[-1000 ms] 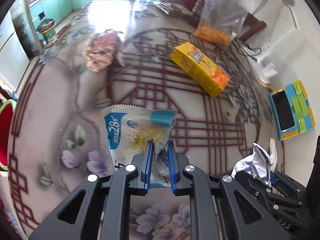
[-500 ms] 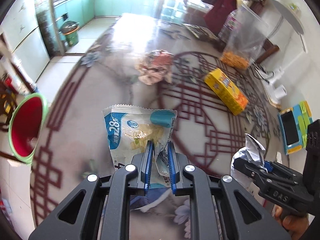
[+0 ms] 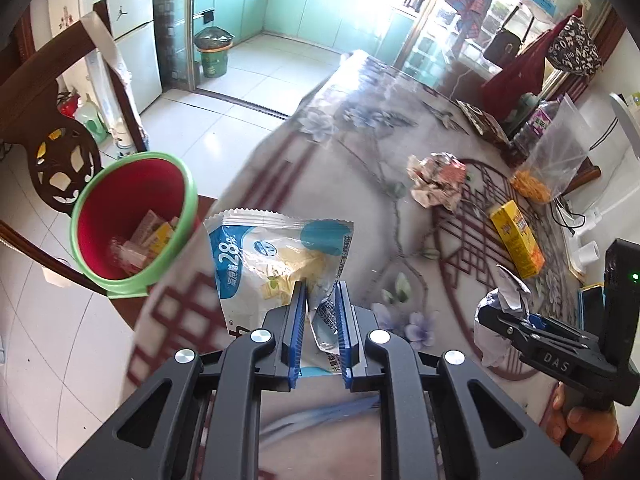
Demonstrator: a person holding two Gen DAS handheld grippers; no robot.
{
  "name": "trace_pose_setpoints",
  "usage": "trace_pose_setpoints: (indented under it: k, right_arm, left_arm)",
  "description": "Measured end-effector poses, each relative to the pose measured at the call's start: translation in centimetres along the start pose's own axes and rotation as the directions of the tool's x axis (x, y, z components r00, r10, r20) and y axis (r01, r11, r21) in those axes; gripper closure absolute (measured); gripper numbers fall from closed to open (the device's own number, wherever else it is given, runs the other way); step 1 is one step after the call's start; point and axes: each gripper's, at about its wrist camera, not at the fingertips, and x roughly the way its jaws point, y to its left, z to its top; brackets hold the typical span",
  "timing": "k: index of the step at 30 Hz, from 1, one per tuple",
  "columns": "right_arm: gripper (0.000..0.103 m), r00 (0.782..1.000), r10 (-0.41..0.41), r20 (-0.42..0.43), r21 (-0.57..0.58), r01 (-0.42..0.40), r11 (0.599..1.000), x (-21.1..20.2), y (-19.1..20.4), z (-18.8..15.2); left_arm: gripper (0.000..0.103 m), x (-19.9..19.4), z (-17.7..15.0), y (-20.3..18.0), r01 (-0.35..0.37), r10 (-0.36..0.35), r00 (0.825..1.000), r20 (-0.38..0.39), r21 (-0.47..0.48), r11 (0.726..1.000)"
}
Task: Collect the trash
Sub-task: 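Carry snack wrapper and foil from the table over the red bucket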
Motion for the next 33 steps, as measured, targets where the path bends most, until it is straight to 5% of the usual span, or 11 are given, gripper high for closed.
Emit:
trace_pose_setpoints:
  k: [12, 18, 33]
  right_arm:
    - [0.058, 0.997, -0.078, -0.028, -0.045, 0.077, 0.996, 4.7, 9.9, 3.7]
    - [0.058, 0.999, -0.033, -0.038, -0.055, 0.031, 0.998, 7.2, 15.8, 4.2]
    - [0.058, 0.995, 0.049, 0.085, -0.081, -0.042, 0.996, 5.7, 25.6, 6.4]
  left_arm:
    - [0.090, -1.7, 2.5, 9.1, 0.014, -0.014, 1.000, 0.021, 0.018, 1.000]
    - [0.090, -2.0, 3.6, 14.4, 0.016, -0.015, 1.000, 0.017, -0.012, 1.000]
    - [0.090, -0.4, 8.3, 23.1, 0.006, -0.005, 1.000, 0.022, -0.065, 0.998]
